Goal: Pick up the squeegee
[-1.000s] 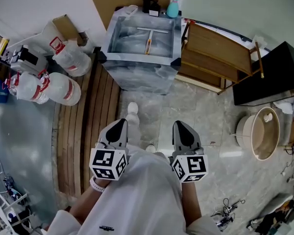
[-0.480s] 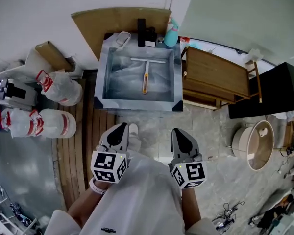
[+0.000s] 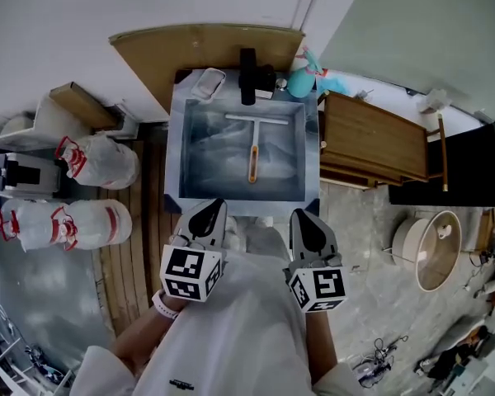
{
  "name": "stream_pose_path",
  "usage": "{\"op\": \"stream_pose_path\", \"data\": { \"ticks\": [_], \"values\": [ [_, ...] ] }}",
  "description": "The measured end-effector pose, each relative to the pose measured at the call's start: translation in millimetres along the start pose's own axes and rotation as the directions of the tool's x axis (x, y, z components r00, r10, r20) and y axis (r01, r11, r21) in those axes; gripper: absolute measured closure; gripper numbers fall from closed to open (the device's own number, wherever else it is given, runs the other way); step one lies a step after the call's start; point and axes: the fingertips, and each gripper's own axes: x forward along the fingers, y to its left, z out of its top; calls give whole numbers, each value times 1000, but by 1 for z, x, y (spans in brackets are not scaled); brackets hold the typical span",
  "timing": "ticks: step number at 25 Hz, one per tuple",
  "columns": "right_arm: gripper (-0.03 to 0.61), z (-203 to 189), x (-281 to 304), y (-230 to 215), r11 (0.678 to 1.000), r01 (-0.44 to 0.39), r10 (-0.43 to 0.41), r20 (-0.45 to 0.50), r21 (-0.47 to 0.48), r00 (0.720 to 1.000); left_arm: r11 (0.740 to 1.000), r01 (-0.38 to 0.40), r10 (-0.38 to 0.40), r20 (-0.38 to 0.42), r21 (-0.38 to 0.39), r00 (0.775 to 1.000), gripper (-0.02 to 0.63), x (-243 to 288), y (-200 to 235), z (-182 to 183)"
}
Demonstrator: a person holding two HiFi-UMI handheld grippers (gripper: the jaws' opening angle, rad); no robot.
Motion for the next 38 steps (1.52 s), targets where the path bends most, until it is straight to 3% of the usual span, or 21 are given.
{"op": "stream_pose_path", "data": {
  "ticks": [8,18,33,35,38],
  "values": [
    [572,8,27,-27,1000,-8,8,-17,-16,1000,1000,-19,18,-56,-15,998,603,36,2,2],
    [571,2,70,-58,998,-59,57,-53,-34,997,999,-37,33,-128,-26,991,601,128,7,0],
    [571,-40,140,-100,996,-85,81,-137,-23,987,995,-84,68,-274,-46,959,600,275,46,-70],
    [571,-44,146,-102,996,-86,83,-146,-12,986,996,-78,60,-292,-52,954,546,290,50,-80],
    [571,-50,154,-104,996,-91,91,-159,12,983,995,-82,60,-321,-54,945,523,313,57,-95]
  ]
}}
